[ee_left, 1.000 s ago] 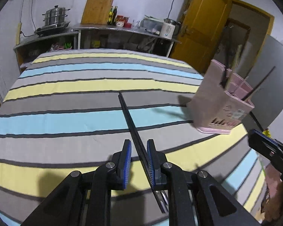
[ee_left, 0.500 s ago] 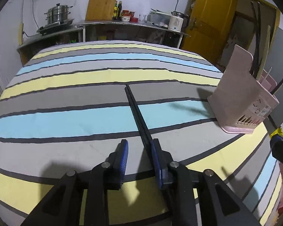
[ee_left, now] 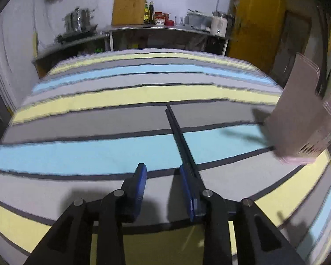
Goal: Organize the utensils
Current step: 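Lower the left gripper around the last black chopsticks on the sheet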
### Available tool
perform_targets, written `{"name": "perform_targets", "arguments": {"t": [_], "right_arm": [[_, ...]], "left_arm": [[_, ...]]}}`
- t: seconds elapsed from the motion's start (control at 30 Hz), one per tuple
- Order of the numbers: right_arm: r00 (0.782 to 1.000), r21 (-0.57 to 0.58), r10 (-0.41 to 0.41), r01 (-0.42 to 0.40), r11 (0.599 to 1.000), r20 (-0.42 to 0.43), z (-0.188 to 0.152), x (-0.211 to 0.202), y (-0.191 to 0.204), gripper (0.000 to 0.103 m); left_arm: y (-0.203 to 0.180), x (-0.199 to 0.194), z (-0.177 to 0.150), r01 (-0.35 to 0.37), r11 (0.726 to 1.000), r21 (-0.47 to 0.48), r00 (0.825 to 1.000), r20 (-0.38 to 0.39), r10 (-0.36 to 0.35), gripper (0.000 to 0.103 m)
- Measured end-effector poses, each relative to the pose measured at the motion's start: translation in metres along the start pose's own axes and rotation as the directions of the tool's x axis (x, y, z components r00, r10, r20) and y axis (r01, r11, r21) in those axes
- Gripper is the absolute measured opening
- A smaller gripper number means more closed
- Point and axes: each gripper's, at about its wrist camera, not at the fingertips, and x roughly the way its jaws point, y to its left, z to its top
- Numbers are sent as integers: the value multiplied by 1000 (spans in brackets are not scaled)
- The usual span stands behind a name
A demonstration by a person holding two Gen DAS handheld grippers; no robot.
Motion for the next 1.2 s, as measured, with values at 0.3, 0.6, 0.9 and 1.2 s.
{"name": "perform_targets", "arguments": {"t": [0.3,0.6,0.9,1.2], "right_arm": [[1000,8,1,0,1000,-11,-2,4,-2,13],[1000,6,1,-1,1000,-10,-2,2,-3,13],[999,-13,33,-34,999,-37,-5,16,11,13],[998,-39,27,-29,999,-50,-1,22,21,13]], "left_arm": [[-20,-7,-14,46,996,72,999,4,-46,37],[7,-25,-22,-46,997,55,999,13,46,29],[52,-38,-28,-39,999,-31,999,11,39,25],[34,-18,-10,-29,1000,3,1000,0,29,25]]}}
